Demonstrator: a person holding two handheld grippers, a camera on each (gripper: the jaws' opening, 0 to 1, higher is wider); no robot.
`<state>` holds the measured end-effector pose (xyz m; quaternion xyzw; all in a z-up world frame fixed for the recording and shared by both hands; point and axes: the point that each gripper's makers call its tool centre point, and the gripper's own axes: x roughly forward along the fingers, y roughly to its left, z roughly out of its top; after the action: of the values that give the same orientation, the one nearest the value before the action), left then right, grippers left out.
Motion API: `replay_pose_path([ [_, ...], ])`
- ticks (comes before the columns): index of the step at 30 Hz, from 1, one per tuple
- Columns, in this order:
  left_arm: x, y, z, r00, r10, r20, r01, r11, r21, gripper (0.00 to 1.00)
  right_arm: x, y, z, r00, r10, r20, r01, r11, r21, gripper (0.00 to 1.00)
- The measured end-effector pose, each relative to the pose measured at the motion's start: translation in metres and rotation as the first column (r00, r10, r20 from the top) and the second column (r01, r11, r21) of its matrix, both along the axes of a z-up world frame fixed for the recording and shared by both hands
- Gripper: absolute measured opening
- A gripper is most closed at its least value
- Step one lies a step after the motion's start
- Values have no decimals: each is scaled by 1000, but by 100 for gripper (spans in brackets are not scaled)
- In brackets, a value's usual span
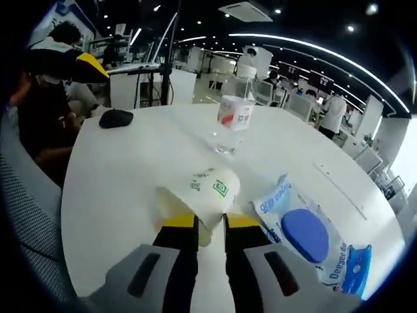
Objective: Arrange the tabletop items into an orderly group along one side of the table until the central work area is clear of visible clutter.
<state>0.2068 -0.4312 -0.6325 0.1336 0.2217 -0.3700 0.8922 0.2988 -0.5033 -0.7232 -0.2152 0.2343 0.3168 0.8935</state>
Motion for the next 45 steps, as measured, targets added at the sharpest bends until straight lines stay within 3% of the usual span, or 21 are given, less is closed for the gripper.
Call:
replay_pose_path([
  [6,0,0,0,1000,-5,1,5,1000,-1,87,5,-13,9,999,-45,15,44,999,6,1],
  [23,2,1,0,1000,-7,17,7,1000,2,90,12,-22,30,999,-52,-11,53,998,42,0],
  [31,3,4,0,1000,1,24,-1,1000,4,90,17,-25,38,991,-74,-114,87,991,104,0],
  [36,2,4,1,1000,2,26,-2,1000,6,90,23,-26,42,987,-69,-145,83,992,91,0],
  [39,3,5,2,1000,8,24,-8,1000,-9,90,23,-25,43,974,-78,-213,108,985,135,0],
  [45,5,6,6,999,24,25,-23,999,-38,92,32,-29,46,957,-98,-273,144,978,154,0],
])
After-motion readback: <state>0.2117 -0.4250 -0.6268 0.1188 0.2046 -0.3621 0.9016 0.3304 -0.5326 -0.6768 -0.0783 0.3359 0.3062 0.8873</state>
